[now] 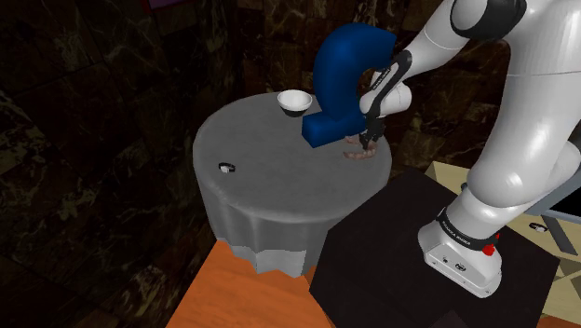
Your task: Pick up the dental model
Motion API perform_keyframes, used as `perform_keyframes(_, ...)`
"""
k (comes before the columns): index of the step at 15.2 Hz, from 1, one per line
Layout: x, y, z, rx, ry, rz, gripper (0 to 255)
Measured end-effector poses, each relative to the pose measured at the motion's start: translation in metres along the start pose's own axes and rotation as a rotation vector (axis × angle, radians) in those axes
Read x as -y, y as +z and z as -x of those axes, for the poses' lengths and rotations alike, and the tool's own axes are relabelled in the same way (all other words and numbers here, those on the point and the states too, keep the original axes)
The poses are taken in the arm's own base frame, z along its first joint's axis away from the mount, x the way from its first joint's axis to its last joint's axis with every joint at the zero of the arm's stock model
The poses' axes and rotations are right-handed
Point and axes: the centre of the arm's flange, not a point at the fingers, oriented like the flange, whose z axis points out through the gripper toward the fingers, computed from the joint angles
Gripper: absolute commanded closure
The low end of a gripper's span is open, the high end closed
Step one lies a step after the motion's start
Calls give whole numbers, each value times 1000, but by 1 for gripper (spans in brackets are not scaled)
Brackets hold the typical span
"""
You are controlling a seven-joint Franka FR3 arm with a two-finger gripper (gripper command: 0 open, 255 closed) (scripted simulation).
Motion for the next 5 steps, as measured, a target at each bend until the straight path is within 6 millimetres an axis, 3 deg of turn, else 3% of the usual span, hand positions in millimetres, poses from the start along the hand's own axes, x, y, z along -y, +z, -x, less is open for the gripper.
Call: perform_keyframes(5, -2, -24, 3, 0, 0, 0, 255)
